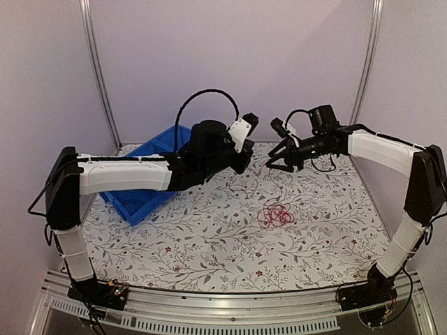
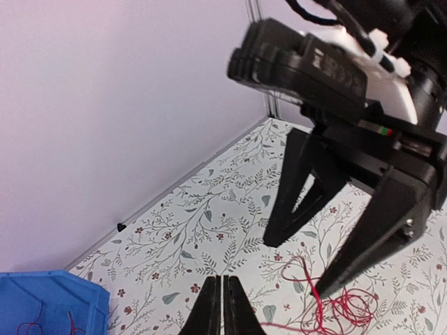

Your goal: Untangle the cables

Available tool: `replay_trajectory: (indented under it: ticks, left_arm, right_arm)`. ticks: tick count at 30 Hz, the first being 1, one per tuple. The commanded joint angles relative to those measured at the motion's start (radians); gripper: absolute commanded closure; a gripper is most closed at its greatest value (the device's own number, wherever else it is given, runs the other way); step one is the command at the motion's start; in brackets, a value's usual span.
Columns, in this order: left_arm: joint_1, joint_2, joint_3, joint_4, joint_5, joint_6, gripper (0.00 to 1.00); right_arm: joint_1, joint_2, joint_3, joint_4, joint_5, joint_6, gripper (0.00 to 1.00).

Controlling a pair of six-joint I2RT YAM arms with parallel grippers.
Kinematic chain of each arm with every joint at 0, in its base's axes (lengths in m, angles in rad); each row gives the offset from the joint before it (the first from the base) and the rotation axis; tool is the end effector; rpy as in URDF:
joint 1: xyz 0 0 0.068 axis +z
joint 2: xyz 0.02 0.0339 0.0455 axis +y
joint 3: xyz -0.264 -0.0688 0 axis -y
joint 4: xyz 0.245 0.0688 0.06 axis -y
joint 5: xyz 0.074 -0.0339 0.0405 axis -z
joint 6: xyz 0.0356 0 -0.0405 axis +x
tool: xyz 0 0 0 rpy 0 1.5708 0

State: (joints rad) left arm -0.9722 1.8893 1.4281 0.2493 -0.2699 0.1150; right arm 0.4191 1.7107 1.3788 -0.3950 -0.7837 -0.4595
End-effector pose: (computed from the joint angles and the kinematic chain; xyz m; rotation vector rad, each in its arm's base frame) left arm 0.2640 -0.3703 0.2861 0.7535 1.6242 -0.3777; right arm 0.3388 0.1785 0.2859 -1.2739 1.7742 0.8677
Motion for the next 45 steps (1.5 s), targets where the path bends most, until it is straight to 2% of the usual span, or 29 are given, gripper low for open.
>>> replay_trajectory:
  ticks: [1,5,8,10,11,13,15,17,20,24,29,33,37,38,42,43,45]
  left_arm:
    - [0.094,-0.074,0.027,-0.004,0.019,0.020,1.00]
    - [0.172,-0.101,0.084,-0.038,0.077,0.011,1.00]
    - [0.221,-0.109,0.149,-0.091,0.130,0.011,1.00]
    - [0.239,-0.101,0.187,-0.161,0.213,0.024,1.00]
    - [0.243,-0.095,0.191,-0.191,0.253,0.032,0.95]
    - [0.240,-0.078,0.175,-0.243,0.326,0.020,0.70]
    - [0.237,-0.059,0.138,-0.294,0.327,-0.079,0.55]
    - [0.236,-0.037,0.098,-0.306,0.358,-0.200,0.46]
    - [0.216,0.008,0.076,-0.315,0.411,-0.266,0.37]
    - [0.174,0.104,0.123,-0.347,0.381,-0.291,0.33]
    - [0.167,0.287,0.310,-0.466,0.432,-0.370,0.37]
    - [0.166,0.406,0.425,-0.529,0.458,-0.417,0.46]
    - [0.170,0.507,0.533,-0.601,0.420,-0.458,0.54]
    - [0.173,0.523,0.551,-0.606,0.420,-0.471,0.59]
    - [0.186,0.559,0.603,-0.615,0.486,-0.487,0.94]
    - [0.189,0.560,0.613,-0.620,0.503,-0.487,1.00]
    - [0.191,0.544,0.622,-0.626,0.514,-0.477,1.00]
  right_arm:
    - [0.003,-0.036,0.032,-0.085,-0.027,-0.049,0.37]
    - [-0.009,-0.070,0.038,-0.159,-0.020,-0.078,0.32]
    - [-0.023,-0.122,-0.017,-0.152,-0.009,-0.085,0.32]
    - [-0.026,-0.159,-0.070,-0.109,0.012,-0.084,0.32]
    - [-0.026,-0.168,-0.096,-0.089,0.026,-0.081,0.32]
    - [-0.029,-0.179,-0.126,-0.075,0.056,-0.084,0.32]
    - [-0.035,-0.176,-0.142,-0.065,0.072,-0.092,0.32]
    - [-0.044,-0.170,-0.161,-0.043,0.077,-0.093,0.32]
    - [-0.044,-0.160,-0.180,-0.024,0.106,-0.101,0.32]
    - [-0.044,-0.129,-0.183,-0.024,0.131,-0.111,0.32]
    - [-0.048,-0.134,-0.198,-0.007,0.192,-0.120,0.32]
    - [-0.058,-0.157,-0.217,0.015,0.204,-0.119,0.32]
    - [-0.063,-0.161,-0.221,0.017,0.207,-0.121,0.32]
    - [-0.063,-0.161,-0.223,0.018,0.207,-0.121,0.32]
    - [-0.064,-0.158,-0.224,0.018,0.205,-0.125,0.32]
    - [-0.064,-0.156,-0.226,0.018,0.207,-0.126,0.32]
    - [-0.063,-0.154,-0.227,0.018,0.210,-0.128,0.32]
